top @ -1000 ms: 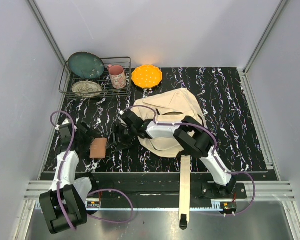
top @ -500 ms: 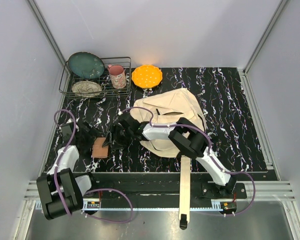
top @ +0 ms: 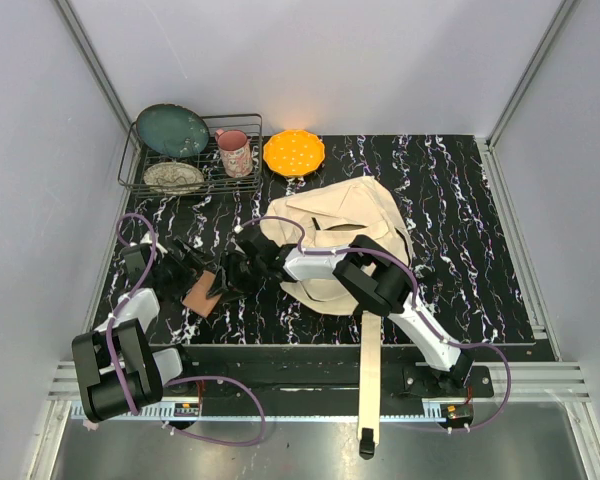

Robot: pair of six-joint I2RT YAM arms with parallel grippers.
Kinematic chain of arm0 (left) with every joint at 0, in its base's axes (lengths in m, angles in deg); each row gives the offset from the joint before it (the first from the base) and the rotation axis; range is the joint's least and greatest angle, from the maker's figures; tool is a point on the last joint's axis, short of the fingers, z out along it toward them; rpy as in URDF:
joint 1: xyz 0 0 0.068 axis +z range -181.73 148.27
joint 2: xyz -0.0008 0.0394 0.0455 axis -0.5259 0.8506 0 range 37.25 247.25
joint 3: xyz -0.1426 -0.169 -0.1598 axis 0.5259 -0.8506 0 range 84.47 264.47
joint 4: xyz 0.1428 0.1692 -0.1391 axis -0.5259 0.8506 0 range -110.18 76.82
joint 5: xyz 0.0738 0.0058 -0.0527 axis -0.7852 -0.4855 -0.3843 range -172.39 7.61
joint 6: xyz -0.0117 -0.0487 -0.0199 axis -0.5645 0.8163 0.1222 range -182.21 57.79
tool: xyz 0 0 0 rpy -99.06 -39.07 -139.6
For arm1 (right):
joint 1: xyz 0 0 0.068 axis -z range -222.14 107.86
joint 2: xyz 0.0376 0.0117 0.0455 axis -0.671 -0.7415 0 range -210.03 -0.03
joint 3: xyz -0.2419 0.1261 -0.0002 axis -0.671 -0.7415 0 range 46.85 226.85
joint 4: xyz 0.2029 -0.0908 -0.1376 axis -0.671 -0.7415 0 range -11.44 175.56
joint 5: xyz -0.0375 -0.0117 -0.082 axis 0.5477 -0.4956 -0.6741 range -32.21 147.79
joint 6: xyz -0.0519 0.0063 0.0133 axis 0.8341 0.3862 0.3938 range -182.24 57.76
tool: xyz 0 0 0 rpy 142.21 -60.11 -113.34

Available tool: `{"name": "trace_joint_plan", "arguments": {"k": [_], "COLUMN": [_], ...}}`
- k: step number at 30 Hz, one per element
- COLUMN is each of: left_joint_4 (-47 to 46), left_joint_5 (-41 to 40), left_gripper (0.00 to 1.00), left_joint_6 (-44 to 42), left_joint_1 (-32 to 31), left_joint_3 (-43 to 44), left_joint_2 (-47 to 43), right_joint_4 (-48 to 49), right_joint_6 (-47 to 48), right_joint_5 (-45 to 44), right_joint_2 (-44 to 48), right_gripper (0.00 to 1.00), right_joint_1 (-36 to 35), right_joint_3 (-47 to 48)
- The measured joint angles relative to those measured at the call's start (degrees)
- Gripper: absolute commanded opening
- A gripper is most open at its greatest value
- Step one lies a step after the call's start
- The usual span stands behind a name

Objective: Pack the student bag
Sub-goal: Pick up the personal item from the center of the board.

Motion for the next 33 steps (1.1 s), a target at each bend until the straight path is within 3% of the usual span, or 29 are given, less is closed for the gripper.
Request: {"name": "trace_joint_plan", "arguments": {"k": [6,18,21,23,25,26,29,33], "left_joint_4": [-2.03,-2.82,-3.15,-3.26,-3.3,-3.39,-3.69,-2.21], "left_joint_5": [0.61,1.86,2.01,2.6,3.21,3.5,3.96,4.0], "left_gripper": [0.95,0.89,0.88,0.88,0.88,0.88,0.88,0.96], "left_joint_6": [-0.07,2.8,3.82,4.09,4.31,4.42,4.66,4.68], "left_joint_1": [0.0,-0.33,-0.33,-0.46,-0.81,-0.85,-0.9,-0.98], "left_joint_3": [-1.14,-3.82,-4.28,-4.61,-4.9,-4.92,-5.11,-4.68], "left_joint_2": [-0.26,-3.02,-3.15,-3.34,-3.45,-3.43,-3.43,-3.87], "right_joint_4": [-0.13,0.76,0.87,0.83,0.48,0.39,0.37,0.57], "right_joint_6": [-0.02,-0.85,-0.79,-0.76,0.09,0.24,1.03,3.69], "right_joint_5": [0.22,-5.88,-6.27,-6.95,-8.17,-8.61,-9.09,-9.75], "right_joint_2": [-0.02,0.48,0.48,0.48,0.48,0.46,0.48,1.38], "right_gripper": [0.6,0.59,0.51,0.34,0.27,0.14,0.0,0.0], "right_joint_1": [0.55,3.28,3.3,3.3,3.32,3.34,3.43,3.45], "right_joint_3": [0.48,0.48,0.48,0.48,0.37,0.09,-0.44,-1.42]}}
